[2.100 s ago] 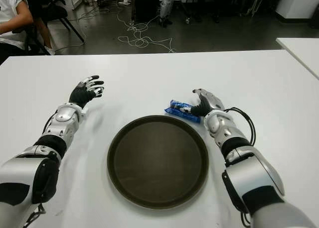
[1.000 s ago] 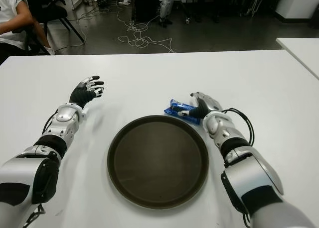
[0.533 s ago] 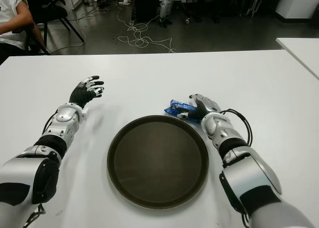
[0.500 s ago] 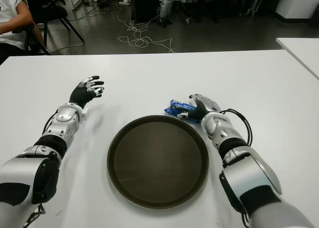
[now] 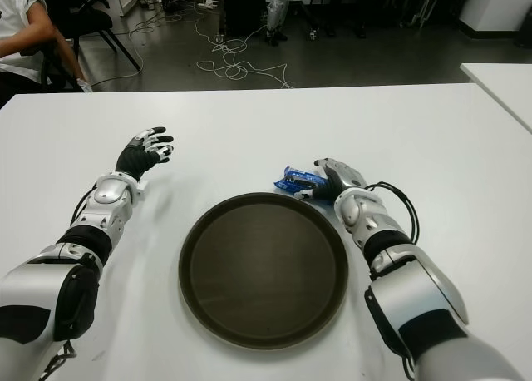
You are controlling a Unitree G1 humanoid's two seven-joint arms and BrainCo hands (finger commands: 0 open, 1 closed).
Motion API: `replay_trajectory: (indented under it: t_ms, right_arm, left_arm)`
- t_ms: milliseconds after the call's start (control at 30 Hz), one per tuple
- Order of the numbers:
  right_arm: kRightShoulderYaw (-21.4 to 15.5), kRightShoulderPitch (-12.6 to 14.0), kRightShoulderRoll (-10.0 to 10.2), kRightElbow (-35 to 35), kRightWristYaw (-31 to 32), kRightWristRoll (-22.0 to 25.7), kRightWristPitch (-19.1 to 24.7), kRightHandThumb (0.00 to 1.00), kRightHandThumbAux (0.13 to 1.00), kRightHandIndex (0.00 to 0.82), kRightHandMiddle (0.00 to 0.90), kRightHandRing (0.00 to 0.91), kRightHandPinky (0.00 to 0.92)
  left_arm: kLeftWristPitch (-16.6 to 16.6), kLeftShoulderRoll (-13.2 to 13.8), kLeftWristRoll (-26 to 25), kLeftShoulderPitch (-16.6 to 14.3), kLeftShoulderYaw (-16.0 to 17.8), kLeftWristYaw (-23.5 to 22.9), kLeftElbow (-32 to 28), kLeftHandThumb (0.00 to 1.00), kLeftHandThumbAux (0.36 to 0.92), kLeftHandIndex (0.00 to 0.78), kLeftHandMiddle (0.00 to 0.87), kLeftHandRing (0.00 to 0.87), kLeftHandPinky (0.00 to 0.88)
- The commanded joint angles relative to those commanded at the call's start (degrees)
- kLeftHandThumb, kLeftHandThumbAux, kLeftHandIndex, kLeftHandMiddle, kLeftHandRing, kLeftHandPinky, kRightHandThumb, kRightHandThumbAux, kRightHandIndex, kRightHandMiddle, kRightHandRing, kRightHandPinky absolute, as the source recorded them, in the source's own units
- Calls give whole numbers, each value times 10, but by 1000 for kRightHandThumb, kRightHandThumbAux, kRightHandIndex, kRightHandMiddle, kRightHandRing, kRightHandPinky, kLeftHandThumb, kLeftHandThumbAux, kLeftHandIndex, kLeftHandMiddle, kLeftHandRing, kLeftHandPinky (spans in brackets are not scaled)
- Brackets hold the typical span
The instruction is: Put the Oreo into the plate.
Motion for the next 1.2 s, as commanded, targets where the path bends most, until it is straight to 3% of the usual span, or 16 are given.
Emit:
replay_trajectory:
  t_ms: [233, 333, 400, 567, 600, 667, 767, 1200]
  right_arm:
    - [-3, 3, -1, -1, -9, 2, -5, 84, 496, 17, 111, 124, 129]
    - [-5, 7, -2, -3, -27, 3, -15, 95, 508, 68, 154, 175, 197]
    - [-6, 10, -3, -4, -40, 3, -21, 160, 533, 156, 237, 262, 278]
    - [-13, 11, -6, -8, -49, 11, -35, 299, 592, 297, 362, 386, 380]
    - [-14, 11, -6, -8, -50, 12, -36, 438, 637, 342, 403, 421, 409]
    - [-16, 12, -6, -8, -53, 13, -38, 559, 676, 381, 438, 452, 434]
    - [-18, 12, -6, -8, -59, 12, -40, 649, 702, 414, 510, 497, 469]
    - [-27, 15, -8, -10, -71, 16, -47, 699, 713, 437, 677, 645, 595]
  left_arm:
    - [0, -1, 1, 0, -1, 1, 0, 139, 781, 190, 252, 237, 255]
    - [-2, -1, 2, 0, -3, 1, -1, 141, 791, 187, 246, 233, 250]
    - [-4, -1, 3, 1, -3, 1, -2, 154, 795, 194, 254, 237, 254]
    - [-6, -2, 5, 1, -5, 2, -3, 159, 795, 201, 260, 242, 263]
    - [-7, -2, 5, 1, -5, 2, -2, 156, 797, 202, 260, 241, 261]
    - [-7, -2, 6, 1, -5, 2, -2, 151, 799, 203, 260, 241, 260]
    - [-6, -3, 4, 0, -5, 1, -2, 143, 797, 202, 257, 240, 257]
    - [-7, -7, 1, 1, -3, 1, -4, 130, 796, 195, 251, 242, 262]
